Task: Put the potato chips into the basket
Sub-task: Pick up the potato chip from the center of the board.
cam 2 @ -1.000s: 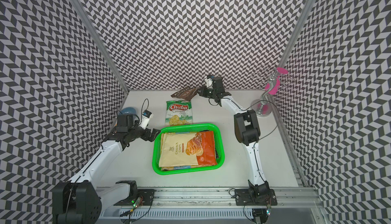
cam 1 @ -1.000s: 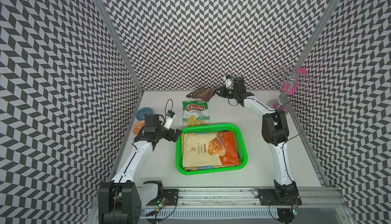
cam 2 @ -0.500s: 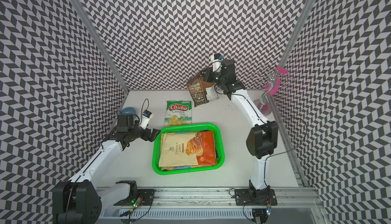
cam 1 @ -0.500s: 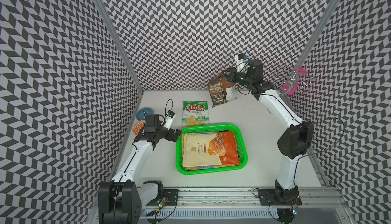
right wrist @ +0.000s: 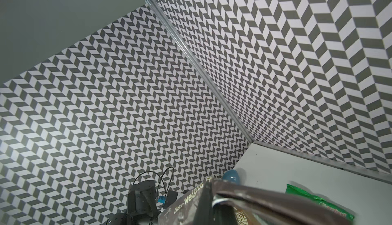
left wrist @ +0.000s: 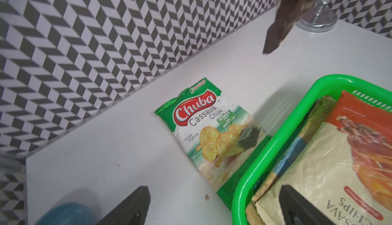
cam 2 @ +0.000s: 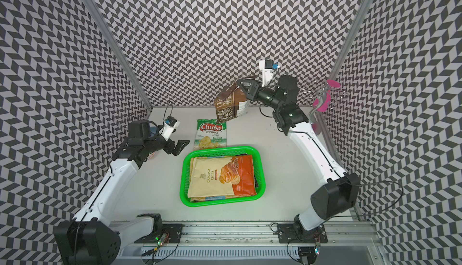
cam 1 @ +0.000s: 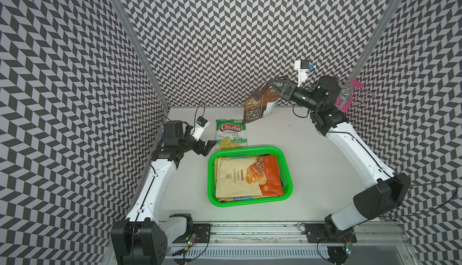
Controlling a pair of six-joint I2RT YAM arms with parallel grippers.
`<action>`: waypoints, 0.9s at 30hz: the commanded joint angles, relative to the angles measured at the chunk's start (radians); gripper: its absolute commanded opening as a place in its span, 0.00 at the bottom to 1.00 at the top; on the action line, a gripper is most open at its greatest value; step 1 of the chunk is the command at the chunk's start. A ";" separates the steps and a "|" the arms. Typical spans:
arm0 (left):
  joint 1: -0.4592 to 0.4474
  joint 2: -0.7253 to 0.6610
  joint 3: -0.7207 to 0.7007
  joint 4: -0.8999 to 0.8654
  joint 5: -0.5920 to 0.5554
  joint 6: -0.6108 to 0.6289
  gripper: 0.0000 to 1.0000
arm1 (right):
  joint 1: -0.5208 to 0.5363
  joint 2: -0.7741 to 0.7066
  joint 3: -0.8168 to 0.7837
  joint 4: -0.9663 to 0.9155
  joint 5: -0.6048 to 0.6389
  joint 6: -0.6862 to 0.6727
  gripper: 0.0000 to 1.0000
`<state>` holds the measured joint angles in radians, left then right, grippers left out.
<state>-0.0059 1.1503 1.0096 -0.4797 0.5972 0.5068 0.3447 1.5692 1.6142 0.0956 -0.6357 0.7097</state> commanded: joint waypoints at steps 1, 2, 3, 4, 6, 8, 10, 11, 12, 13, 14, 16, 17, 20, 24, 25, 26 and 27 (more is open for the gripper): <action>0.003 -0.040 -0.005 -0.010 0.240 0.101 0.99 | 0.008 -0.041 -0.038 0.191 -0.095 0.135 0.00; 0.002 -0.050 -0.016 0.015 0.283 0.109 0.99 | 0.008 -0.045 -0.050 0.213 -0.117 0.162 0.00; 0.000 -0.049 -0.017 0.028 0.313 0.117 0.99 | 0.009 -0.048 -0.059 0.230 -0.135 0.184 0.00; -0.003 -0.040 -0.012 0.032 0.341 0.122 0.99 | 0.011 -0.050 -0.068 0.250 -0.159 0.210 0.00; -0.010 -0.016 -0.003 0.050 0.376 0.115 0.99 | 0.015 -0.052 -0.084 0.296 -0.215 0.266 0.00; -0.022 -0.003 -0.004 0.070 0.400 0.119 0.99 | 0.021 -0.062 -0.112 0.347 -0.249 0.326 0.00; -0.039 0.003 -0.005 0.079 0.405 0.122 0.99 | 0.032 -0.080 -0.138 0.383 -0.256 0.355 0.00; -0.047 0.005 -0.003 0.078 0.406 0.126 0.99 | 0.039 -0.088 -0.148 0.390 -0.258 0.359 0.00; -0.055 0.008 0.000 0.069 0.407 0.132 0.99 | 0.047 -0.094 -0.153 0.391 -0.259 0.361 0.00; -0.063 0.009 0.006 0.050 0.410 0.153 0.99 | 0.054 -0.101 -0.156 0.391 -0.260 0.361 0.00; -0.076 0.010 0.010 0.031 0.409 0.171 0.99 | 0.062 -0.106 -0.160 0.393 -0.262 0.366 0.00; -0.100 0.011 0.011 0.023 0.389 0.185 0.99 | 0.078 -0.116 -0.168 0.406 -0.261 0.374 0.00; -0.115 0.011 0.009 0.027 0.368 0.183 0.99 | 0.086 -0.122 -0.173 0.417 -0.260 0.379 0.00; -0.145 0.015 0.009 0.035 0.334 0.170 0.99 | 0.109 -0.134 -0.184 0.450 -0.243 0.399 0.00; -0.170 0.020 0.019 0.022 0.344 0.173 0.98 | 0.147 -0.142 -0.188 0.485 -0.208 0.414 0.00; -0.176 0.022 0.022 0.017 0.349 0.173 0.98 | 0.156 -0.144 -0.189 0.494 -0.197 0.417 0.00; -0.179 0.022 0.026 0.013 0.350 0.174 0.98 | 0.163 -0.144 -0.188 0.500 -0.189 0.419 0.00; -0.183 0.022 0.029 0.010 0.352 0.175 0.98 | 0.170 -0.145 -0.190 0.506 -0.178 0.423 0.00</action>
<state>-0.1787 1.1694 1.0008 -0.4438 0.9436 0.6655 0.4980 1.4651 1.4227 0.4805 -0.8593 1.1149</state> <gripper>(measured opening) 0.979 0.044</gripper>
